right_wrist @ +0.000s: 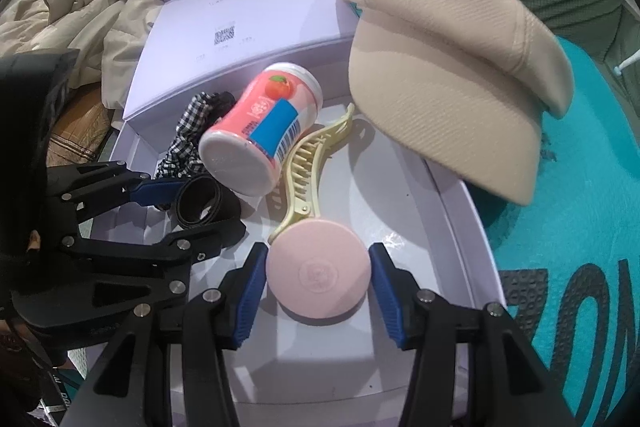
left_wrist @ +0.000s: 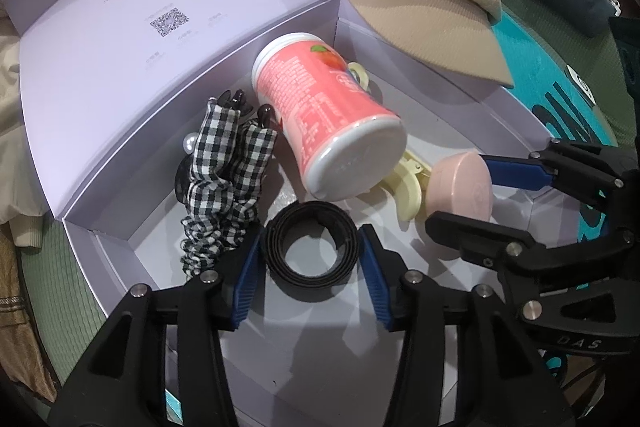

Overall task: Organize objects
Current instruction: 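Open both tools to release the compact and hair tie in the box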

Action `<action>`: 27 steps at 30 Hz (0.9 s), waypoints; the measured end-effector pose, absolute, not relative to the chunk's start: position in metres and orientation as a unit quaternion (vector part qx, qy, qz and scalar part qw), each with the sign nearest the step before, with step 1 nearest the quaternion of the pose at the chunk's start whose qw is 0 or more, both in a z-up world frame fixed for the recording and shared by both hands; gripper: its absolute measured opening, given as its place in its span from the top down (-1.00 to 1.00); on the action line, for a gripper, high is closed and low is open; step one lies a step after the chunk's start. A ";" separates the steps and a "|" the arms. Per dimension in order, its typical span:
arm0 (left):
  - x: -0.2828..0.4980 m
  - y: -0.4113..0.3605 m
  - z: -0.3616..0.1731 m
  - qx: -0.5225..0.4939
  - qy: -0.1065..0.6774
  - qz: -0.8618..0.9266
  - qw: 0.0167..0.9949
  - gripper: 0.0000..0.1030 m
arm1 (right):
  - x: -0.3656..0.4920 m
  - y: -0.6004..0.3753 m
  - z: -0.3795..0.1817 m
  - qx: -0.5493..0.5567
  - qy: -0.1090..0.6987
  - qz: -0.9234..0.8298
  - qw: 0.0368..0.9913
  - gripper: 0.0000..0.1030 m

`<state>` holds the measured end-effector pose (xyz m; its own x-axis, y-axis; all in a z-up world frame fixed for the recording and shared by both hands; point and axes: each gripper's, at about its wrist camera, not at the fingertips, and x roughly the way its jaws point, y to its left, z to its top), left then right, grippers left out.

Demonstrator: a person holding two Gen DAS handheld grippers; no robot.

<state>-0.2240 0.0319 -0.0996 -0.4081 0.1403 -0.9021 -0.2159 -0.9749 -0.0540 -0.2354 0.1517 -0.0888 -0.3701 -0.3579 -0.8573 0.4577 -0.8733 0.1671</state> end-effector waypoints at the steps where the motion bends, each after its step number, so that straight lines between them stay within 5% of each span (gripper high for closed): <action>1: -0.223 0.032 -0.099 -0.533 0.033 0.839 0.107 0.09 | -0.234 0.151 -0.087 0.502 0.051 -0.827 0.248 -0.02; 27: -0.170 0.045 -0.015 -0.432 0.033 0.892 0.133 -0.13 | -0.179 0.174 0.003 0.434 0.062 -0.870 0.225 -0.09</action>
<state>-0.1705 0.0446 -0.0146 -0.5922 0.2083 -0.7784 -0.2658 -0.9624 -0.0553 -0.1792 0.1742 0.0033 -0.5219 -0.3368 -0.7837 0.4447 -0.8915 0.0870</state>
